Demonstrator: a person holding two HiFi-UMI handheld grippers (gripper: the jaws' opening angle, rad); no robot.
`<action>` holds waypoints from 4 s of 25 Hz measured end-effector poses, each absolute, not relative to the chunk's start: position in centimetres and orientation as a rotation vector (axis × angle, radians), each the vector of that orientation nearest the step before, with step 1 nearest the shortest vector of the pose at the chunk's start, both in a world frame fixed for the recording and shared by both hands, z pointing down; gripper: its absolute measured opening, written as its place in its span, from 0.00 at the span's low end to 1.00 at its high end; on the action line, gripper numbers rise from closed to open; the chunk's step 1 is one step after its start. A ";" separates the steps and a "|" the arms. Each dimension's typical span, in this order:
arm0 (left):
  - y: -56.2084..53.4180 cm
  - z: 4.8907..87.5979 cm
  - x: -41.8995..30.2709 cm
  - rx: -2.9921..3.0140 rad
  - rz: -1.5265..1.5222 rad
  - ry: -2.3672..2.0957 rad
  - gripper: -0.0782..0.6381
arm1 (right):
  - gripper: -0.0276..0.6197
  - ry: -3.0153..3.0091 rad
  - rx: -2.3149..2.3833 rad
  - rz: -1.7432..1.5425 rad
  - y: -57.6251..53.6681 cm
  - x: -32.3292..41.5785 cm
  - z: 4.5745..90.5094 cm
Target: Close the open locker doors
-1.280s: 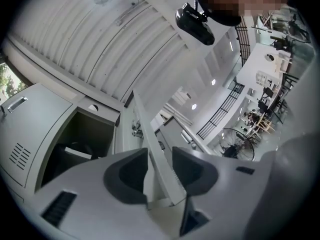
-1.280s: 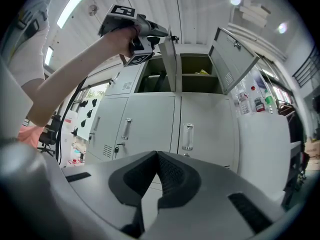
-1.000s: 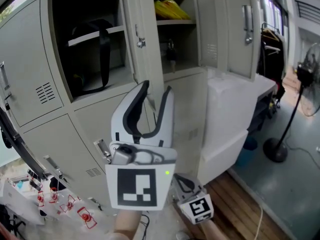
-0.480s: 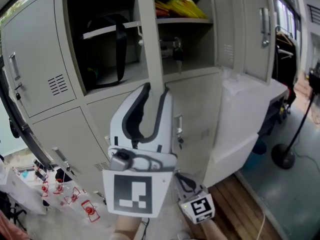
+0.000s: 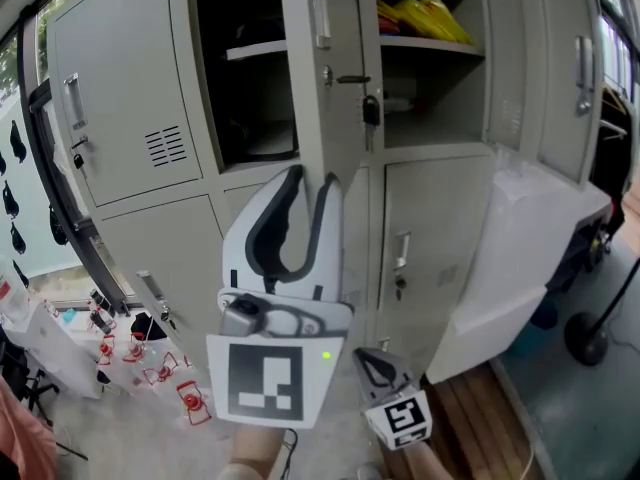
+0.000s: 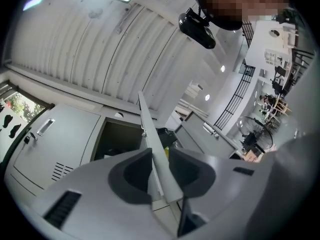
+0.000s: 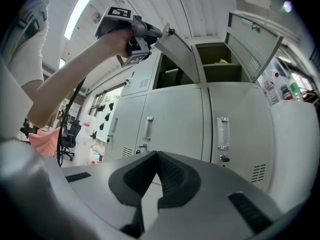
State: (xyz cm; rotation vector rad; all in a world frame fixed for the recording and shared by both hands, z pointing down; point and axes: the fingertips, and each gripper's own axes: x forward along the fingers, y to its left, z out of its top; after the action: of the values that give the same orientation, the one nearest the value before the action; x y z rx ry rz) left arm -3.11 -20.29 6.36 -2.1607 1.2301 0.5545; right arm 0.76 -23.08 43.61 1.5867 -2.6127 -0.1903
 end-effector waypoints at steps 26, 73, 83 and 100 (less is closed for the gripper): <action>-26.0 6.6 -11.6 -2.006 0.464 1.515 0.18 | 0.05 -2.682 1.397 -0.171 -25.9 -4.3 44.8; -38.5 8.4 -14.5 -1.806 0.239 1.714 0.26 | 0.05 -2.672 1.323 -0.017 -33.8 -4.1 47.8; -41.1 8.9 -14.7 -1.819 0.131 1.742 0.26 | 0.05 -2.659 1.354 0.005 -34.3 -2.9 47.9; -39.6 8.6 -13.8 -1.808 0.195 1.751 0.26 | 0.05 -2.598 1.479 0.008 -33.1 0.4 47.7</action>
State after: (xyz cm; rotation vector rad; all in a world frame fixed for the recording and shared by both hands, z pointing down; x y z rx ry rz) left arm -13.83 -39.61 8.63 -1.8081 1.7511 0.1953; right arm 0.36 -33.07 47.73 1.4785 -2.5976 0.0083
